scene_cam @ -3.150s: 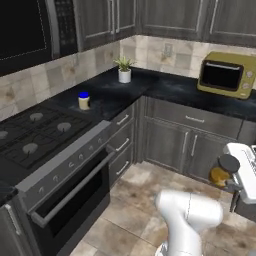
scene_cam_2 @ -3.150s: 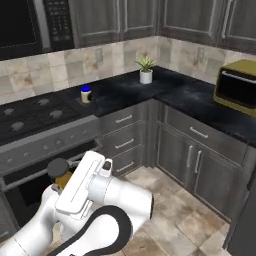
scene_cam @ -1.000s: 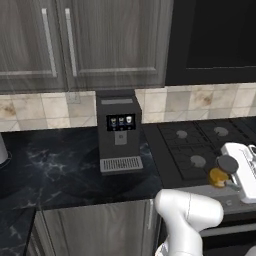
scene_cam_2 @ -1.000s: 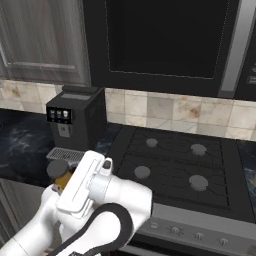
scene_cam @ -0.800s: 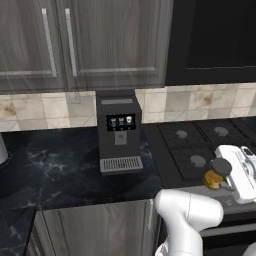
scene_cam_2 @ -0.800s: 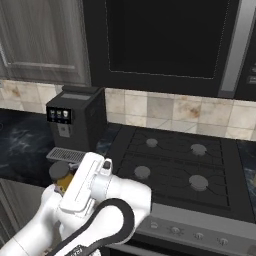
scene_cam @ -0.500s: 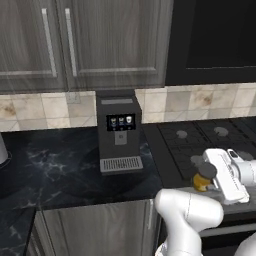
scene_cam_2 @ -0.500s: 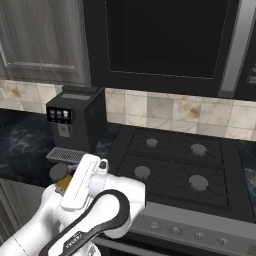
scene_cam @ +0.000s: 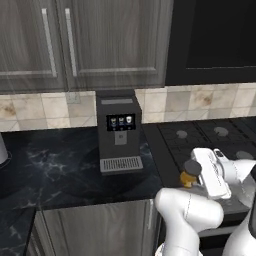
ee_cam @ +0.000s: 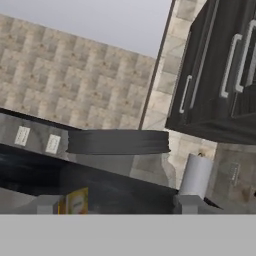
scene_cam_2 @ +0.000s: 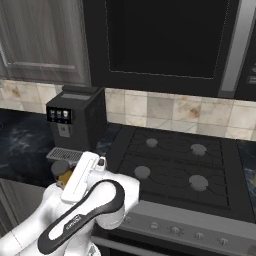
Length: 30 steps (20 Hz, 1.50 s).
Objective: Collect the turmeric, mayonnaise, and shaker from the cabinet and place them next to the stove.
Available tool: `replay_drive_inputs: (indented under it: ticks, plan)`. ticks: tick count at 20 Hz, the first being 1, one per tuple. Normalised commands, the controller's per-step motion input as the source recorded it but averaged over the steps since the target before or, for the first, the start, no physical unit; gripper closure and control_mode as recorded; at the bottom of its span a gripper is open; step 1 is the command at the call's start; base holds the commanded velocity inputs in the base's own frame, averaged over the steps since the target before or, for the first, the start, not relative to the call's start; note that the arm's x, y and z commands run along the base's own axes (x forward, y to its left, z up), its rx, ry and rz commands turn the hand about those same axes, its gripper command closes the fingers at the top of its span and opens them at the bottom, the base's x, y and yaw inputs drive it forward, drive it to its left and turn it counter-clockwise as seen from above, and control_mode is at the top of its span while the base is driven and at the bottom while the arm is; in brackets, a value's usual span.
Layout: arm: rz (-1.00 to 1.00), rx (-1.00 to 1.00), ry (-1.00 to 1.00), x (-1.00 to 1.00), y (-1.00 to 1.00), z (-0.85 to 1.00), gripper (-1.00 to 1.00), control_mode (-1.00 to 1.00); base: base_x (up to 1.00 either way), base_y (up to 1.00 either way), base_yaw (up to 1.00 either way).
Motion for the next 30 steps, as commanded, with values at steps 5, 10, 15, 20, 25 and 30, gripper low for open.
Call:
replay_drive_inputs:
  ticks: [5,10,15,20,25,30]
  plan:
    - [0.06,0.00,0.01,0.61,0.01,-0.01,1.00,-1.00,0.00,0.00,0.00]
    - [0.07,-0.05,0.03,0.56,0.00,-0.10,1.00,-1.00,0.00,0.00,0.00]
    - [0.06,-0.12,0.14,0.60,0.00,-0.12,1.00,-1.00,0.00,0.00,0.00]
    - [0.08,-0.11,0.15,0.54,0.00,-0.27,1.00,-1.00,0.00,0.00,0.00]
    - [0.11,-0.02,0.06,0.56,0.00,-0.47,1.00,-1.00,0.00,0.00,0.00]
    - [0.14,0.01,0.01,0.52,0.00,-0.49,1.00,-1.00,0.00,0.00,0.00]
